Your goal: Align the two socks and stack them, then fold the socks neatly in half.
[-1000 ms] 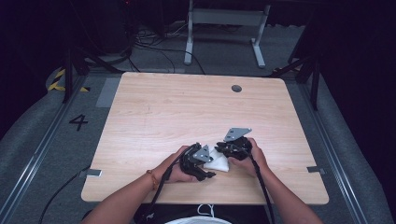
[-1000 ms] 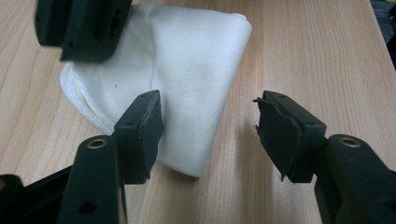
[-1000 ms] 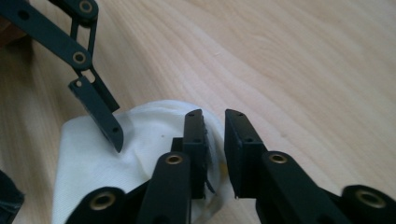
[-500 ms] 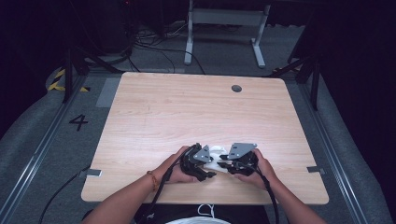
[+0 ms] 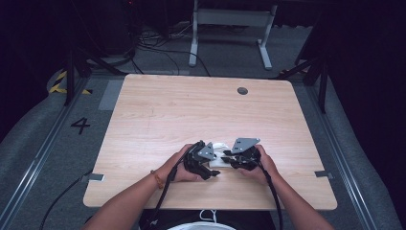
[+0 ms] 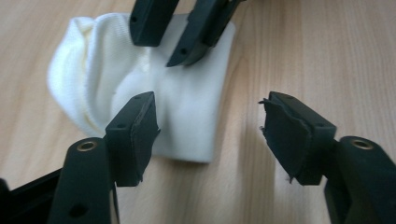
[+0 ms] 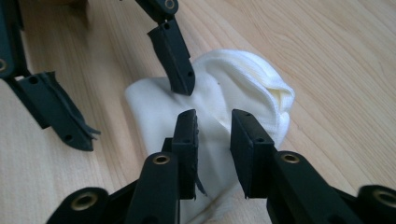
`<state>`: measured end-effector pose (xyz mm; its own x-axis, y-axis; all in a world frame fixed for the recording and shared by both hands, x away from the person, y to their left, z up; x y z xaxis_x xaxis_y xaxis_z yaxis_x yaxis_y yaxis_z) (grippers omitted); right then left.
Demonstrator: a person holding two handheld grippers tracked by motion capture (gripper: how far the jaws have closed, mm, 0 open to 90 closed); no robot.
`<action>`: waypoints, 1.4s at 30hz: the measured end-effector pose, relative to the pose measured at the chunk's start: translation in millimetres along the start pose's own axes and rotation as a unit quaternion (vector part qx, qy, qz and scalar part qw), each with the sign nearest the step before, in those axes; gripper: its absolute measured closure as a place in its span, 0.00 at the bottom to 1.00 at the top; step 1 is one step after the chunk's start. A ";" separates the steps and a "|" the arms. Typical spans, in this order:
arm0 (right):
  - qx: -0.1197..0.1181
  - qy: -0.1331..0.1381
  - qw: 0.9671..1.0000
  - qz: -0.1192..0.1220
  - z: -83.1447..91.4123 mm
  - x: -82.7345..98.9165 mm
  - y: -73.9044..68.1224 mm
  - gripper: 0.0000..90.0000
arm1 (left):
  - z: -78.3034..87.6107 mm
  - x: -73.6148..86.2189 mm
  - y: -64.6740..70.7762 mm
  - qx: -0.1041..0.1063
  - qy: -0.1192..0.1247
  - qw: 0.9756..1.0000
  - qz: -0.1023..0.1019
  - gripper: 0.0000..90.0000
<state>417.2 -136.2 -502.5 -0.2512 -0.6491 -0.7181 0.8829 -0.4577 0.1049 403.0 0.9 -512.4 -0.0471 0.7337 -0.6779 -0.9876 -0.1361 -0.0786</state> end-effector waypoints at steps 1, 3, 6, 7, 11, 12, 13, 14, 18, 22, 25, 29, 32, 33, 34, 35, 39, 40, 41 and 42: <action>-0.002 0.003 1.000 0.000 1.5 -1.1 -0.7 0.78 | 2.5 0.1 -0.5 0.001 -0.001 1.000 -0.004 0.38; -0.004 0.011 1.000 0.000 4.6 -2.8 -2.1 0.76 | 7.9 -0.7 0.3 -0.004 -0.001 1.000 -0.008 0.38; -0.005 0.019 1.000 0.004 11.8 -5.3 -5.2 0.71 | 17.6 -2.6 -0.9 -0.015 -0.004 1.000 -0.018 0.36; -0.005 0.023 1.000 0.003 15.2 -6.2 -5.8 0.70 | 19.5 -2.5 -0.6 -0.019 -0.005 1.000 -0.015 0.36; -0.005 0.032 0.999 0.004 26.1 -8.8 -7.8 0.67 | 24.7 0.5 -0.7 -0.031 -0.017 0.999 -0.018 0.36; -0.003 0.036 0.999 0.004 34.9 -9.3 -8.6 0.66 | 31.8 4.8 -0.1 -0.037 -0.025 0.999 -0.018 0.36; -0.001 0.037 0.999 0.006 38.5 -9.3 -8.5 0.65 | 34.9 7.0 -0.5 -0.040 -0.029 0.999 -0.018 0.36; -0.001 0.038 0.999 0.004 41.8 -9.0 -8.6 0.64 | 37.0 8.6 -0.5 -0.041 -0.029 0.999 -0.016 0.35; 0.006 0.037 0.999 0.001 51.9 -5.7 -7.1 0.61 | 50.0 17.8 -1.5 -0.054 -0.034 0.998 -0.007 0.35; 0.020 0.030 0.999 0.001 64.4 4.6 -3.8 0.58 | 63.5 28.3 -1.8 -0.072 -0.043 0.997 -0.002 0.34; 0.029 0.026 0.999 -0.010 74.8 17.0 1.1 0.57 | 73.9 34.9 0.0 -0.078 -0.038 0.996 0.006 0.33; 0.042 0.018 0.999 -0.018 84.3 32.8 7.8 0.56 | 85.9 45.1 -0.4 -0.097 -0.048 0.994 0.008 0.32; 0.054 0.014 0.998 -0.023 92.5 43.4 12.1 0.55 | 94.0 53.5 0.1 -0.109 -0.051 0.992 0.020 0.31; 0.058 0.016 0.998 -0.023 95.6 46.2 13.8 0.54 | 96.5 56.5 0.1 -0.112 -0.053 0.992 0.023 0.31; 0.063 0.016 0.998 -0.024 98.4 49.0 15.2 0.54 | 98.5 59.7 0.6 -0.114 -0.055 0.992 0.029 0.31; 0.066 0.015 0.997 -0.031 101.5 52.1 15.7 0.53 | 100.3 63.2 1.0 -0.115 -0.056 0.991 0.033 0.31; 0.084 0.014 0.996 -0.038 113.1 65.0 22.0 0.51 | 107.7 79.4 1.2 -0.131 -0.071 0.988 0.045 0.31; 0.086 0.012 0.995 -0.044 116.1 68.9 22.8 0.50 | 109.9 82.9 1.1 -0.134 -0.069 0.987 0.049 0.31; 0.088 0.013 0.995 -0.048 119.1 72.4 24.0 0.50 | 112.5 86.5 1.1 -0.136 -0.070 0.987 0.054 0.31; 0.092 0.015 0.994 -0.048 121.6 75.8 26.0 0.50 | 115.0 90.1 1.0 -0.139 -0.070 0.986 0.059 0.31</action>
<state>372.8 -271.2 -470.6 -0.3154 -0.5798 -0.7512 0.7674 -0.6215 0.1575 380.4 143.4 -489.5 -0.1985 0.7837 -0.5886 -0.8955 -0.3892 -0.2161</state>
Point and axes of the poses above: each handheld gripper's, and its own axes: z roughly backward along the jaws, x roughly out of its underside, y roughly to its right, the point moved 6 cm from there along -z, roughly forward along the jaws, and after that the axes turned 3 degrees about -z, right-handed, at the moved point
